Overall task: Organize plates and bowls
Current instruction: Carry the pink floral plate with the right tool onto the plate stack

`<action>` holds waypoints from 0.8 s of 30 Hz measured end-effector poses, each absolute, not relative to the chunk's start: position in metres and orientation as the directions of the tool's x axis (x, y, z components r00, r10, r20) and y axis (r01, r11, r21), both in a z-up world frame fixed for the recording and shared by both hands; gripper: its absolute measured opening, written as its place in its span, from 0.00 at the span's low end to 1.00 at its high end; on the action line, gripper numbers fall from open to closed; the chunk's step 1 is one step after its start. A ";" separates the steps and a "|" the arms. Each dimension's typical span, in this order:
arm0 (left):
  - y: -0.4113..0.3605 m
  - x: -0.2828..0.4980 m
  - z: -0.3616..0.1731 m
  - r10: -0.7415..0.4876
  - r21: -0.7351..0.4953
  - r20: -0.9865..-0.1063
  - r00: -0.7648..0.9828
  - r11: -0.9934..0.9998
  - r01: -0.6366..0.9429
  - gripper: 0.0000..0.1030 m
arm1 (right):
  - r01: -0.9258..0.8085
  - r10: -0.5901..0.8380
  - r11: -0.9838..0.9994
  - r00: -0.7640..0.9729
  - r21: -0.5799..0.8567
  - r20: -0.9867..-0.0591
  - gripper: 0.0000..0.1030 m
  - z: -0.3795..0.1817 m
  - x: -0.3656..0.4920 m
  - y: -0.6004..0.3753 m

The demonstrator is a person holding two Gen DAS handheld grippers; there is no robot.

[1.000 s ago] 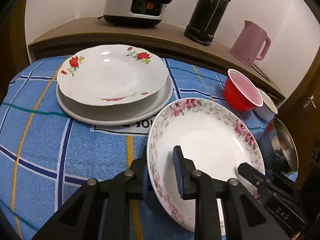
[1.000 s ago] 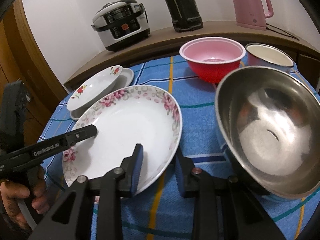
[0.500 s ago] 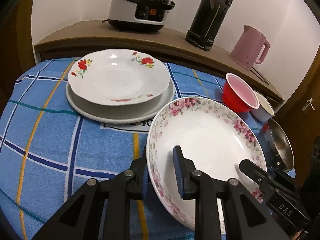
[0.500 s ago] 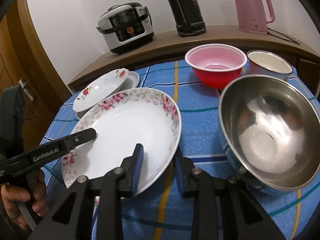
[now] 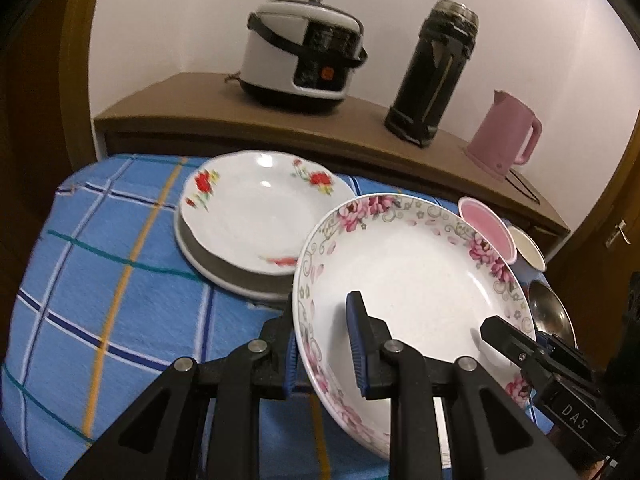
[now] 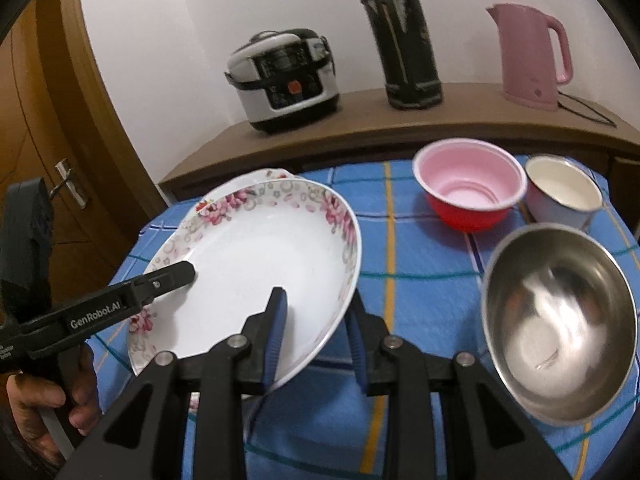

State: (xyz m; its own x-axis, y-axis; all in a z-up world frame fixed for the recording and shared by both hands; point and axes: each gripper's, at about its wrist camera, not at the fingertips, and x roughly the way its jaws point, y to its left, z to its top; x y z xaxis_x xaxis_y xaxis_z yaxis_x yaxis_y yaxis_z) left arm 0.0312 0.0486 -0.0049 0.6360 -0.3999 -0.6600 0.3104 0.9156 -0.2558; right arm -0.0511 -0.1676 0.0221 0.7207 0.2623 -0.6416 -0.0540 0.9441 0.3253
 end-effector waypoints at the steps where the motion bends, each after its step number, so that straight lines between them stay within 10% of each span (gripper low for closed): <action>1: 0.050 0.033 -0.003 -0.396 -0.254 -0.657 0.641 0.917 0.306 0.23 | -0.061 0.268 0.943 0.722 0.326 -0.638 0.29 0.024 -0.048 -0.165; 24: 0.086 0.126 -0.009 -0.330 -0.259 -0.659 0.676 0.943 0.208 0.23 | -0.114 0.319 0.933 0.704 0.343 -0.634 0.26 0.016 0.066 -0.127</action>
